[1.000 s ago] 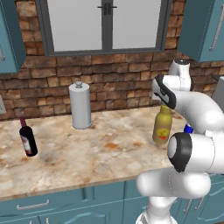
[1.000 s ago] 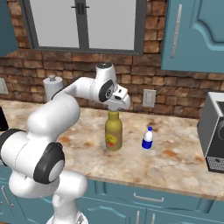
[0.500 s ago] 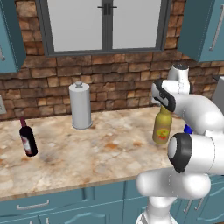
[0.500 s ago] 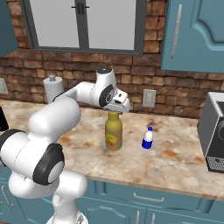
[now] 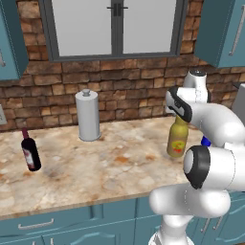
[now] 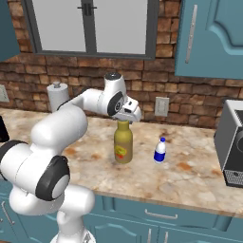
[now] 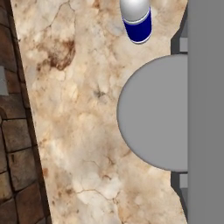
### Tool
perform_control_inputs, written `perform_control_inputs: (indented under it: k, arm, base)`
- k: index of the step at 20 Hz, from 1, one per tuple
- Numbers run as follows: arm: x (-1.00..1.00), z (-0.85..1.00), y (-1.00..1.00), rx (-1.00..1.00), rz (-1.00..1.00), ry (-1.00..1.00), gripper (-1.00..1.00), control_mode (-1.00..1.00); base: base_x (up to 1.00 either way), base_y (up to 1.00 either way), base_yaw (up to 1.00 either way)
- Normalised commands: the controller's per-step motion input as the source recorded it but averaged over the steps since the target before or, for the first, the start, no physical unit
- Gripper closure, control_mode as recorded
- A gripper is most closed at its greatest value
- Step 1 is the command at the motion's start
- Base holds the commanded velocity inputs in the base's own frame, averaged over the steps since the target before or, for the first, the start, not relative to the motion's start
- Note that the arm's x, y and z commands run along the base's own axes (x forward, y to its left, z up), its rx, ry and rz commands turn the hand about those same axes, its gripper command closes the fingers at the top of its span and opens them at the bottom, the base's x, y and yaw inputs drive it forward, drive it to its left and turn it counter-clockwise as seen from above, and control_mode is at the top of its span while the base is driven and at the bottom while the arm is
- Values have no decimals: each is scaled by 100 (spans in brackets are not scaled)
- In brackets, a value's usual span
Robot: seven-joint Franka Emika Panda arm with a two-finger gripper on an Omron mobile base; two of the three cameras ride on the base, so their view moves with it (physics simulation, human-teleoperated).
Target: Place the drinks on the dining counter in a tight cluster.
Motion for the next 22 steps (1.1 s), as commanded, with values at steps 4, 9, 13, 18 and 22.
perform_control_inputs:
  k: [4, 9, 13, 18, 22]
  arm:
    - [0, 0, 0, 0, 0, 0, 100, -100]
    - [-13, 9, 2, 0, 0, 0, 100, -100]
    - [-75, 56, 11, 0, 4, -1, 100, -100]
    - [-78, 68, 20, 0, 5, -2, 100, -100]
    - [-66, 47, 46, 0, 3, -11, 100, -100]
  base:
    - [0, 0, 0]
    - [0, 0, 0]
    - [0, 0, 0]
    - [0, 0, 0]
    - [0, 0, 0]
